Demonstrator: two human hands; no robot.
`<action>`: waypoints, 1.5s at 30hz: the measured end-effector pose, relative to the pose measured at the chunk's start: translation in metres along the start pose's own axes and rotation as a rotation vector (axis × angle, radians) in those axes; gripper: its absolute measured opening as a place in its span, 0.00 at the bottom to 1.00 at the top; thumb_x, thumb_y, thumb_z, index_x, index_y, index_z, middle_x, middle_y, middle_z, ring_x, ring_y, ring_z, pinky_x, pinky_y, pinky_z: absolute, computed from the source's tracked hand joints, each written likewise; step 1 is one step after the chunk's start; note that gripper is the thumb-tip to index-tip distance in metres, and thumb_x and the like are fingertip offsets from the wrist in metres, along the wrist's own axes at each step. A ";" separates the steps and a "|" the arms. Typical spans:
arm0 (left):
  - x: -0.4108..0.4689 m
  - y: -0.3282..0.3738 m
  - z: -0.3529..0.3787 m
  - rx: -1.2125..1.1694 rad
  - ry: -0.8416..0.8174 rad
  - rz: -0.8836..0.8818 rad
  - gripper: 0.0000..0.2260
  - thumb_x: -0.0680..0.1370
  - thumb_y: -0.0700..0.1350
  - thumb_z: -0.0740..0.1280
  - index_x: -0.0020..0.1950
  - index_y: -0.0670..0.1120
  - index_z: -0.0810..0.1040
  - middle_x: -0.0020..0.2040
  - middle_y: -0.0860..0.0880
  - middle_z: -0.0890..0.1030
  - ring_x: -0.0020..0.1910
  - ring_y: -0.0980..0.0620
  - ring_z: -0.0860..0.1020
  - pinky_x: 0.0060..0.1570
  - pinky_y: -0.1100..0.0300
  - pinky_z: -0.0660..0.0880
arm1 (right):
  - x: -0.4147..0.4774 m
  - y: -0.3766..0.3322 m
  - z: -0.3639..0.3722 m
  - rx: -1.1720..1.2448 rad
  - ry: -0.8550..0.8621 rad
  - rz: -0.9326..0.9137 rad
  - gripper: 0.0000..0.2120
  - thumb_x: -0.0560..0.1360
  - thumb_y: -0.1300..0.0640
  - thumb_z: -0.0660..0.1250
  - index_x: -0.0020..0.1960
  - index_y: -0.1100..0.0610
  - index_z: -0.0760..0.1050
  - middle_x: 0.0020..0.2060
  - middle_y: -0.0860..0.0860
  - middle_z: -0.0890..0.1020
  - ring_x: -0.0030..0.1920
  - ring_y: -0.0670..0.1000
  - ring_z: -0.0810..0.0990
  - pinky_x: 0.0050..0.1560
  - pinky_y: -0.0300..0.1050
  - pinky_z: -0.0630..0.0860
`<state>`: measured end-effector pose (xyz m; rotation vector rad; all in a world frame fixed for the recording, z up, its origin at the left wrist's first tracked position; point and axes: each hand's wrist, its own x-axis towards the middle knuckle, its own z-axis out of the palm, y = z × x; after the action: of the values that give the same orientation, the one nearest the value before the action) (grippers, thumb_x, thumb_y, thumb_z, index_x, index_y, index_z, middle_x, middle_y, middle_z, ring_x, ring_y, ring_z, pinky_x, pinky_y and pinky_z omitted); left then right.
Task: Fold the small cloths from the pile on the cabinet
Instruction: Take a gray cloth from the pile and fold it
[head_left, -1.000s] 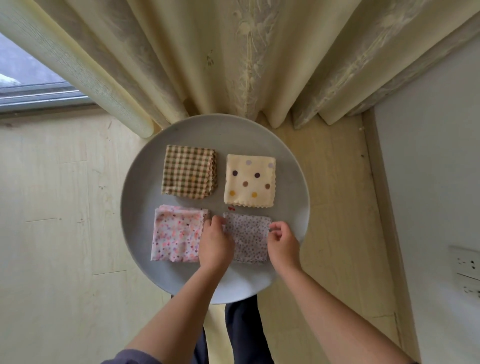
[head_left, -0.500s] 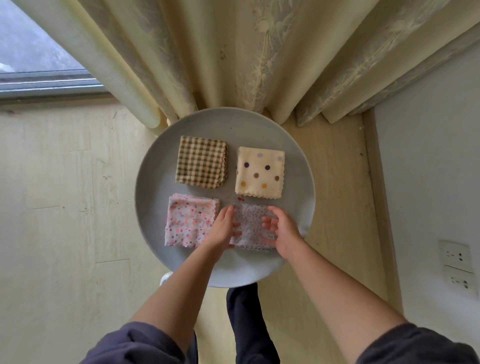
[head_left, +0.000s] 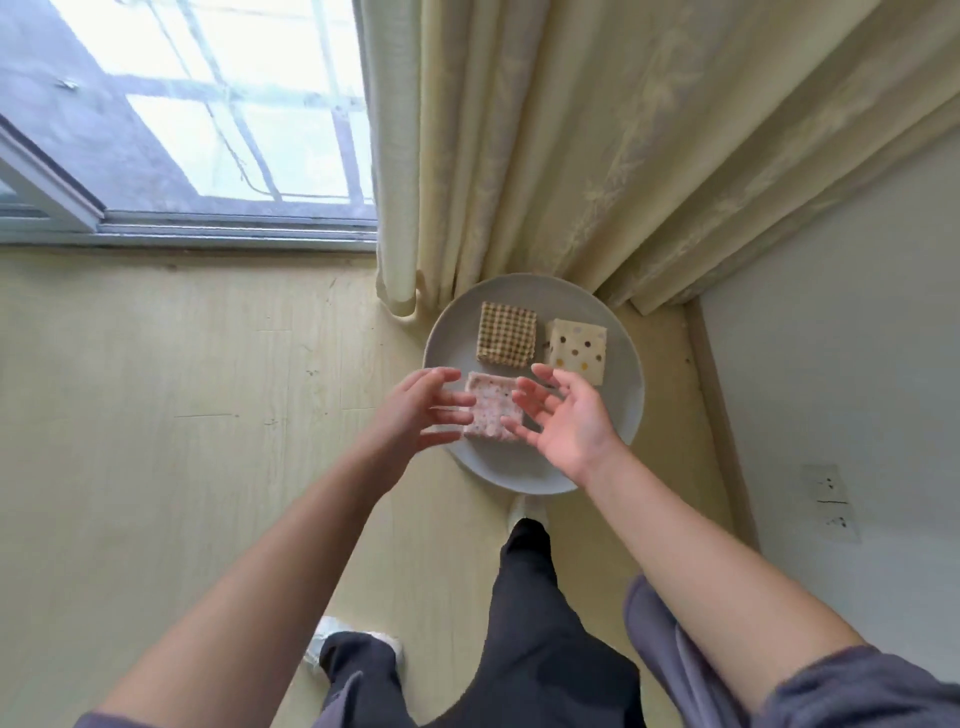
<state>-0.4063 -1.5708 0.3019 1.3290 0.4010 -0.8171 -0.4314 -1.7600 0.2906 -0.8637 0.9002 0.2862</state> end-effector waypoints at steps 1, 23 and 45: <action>-0.028 0.006 -0.020 0.004 -0.013 0.021 0.11 0.83 0.47 0.57 0.60 0.46 0.75 0.47 0.45 0.83 0.44 0.48 0.81 0.52 0.50 0.78 | -0.021 0.014 0.019 0.022 -0.032 -0.018 0.09 0.81 0.55 0.57 0.54 0.57 0.75 0.48 0.55 0.79 0.52 0.55 0.78 0.51 0.58 0.77; -0.195 0.133 -0.560 -0.114 0.278 0.317 0.11 0.84 0.46 0.55 0.55 0.45 0.76 0.41 0.49 0.84 0.38 0.50 0.81 0.44 0.53 0.77 | -0.027 0.268 0.551 -0.094 -0.327 -0.003 0.08 0.79 0.55 0.60 0.52 0.57 0.76 0.49 0.55 0.79 0.51 0.55 0.78 0.49 0.54 0.78; -0.244 0.232 -1.148 -0.297 0.470 0.241 0.11 0.84 0.42 0.55 0.50 0.42 0.76 0.41 0.45 0.81 0.37 0.48 0.79 0.39 0.56 0.75 | -0.003 0.565 1.071 -0.209 -0.341 0.115 0.06 0.79 0.58 0.61 0.49 0.57 0.76 0.46 0.55 0.80 0.47 0.54 0.79 0.48 0.51 0.76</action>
<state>-0.1883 -0.3969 0.3680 1.2508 0.6880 -0.2252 -0.1391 -0.5856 0.3368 -0.9224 0.6082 0.6168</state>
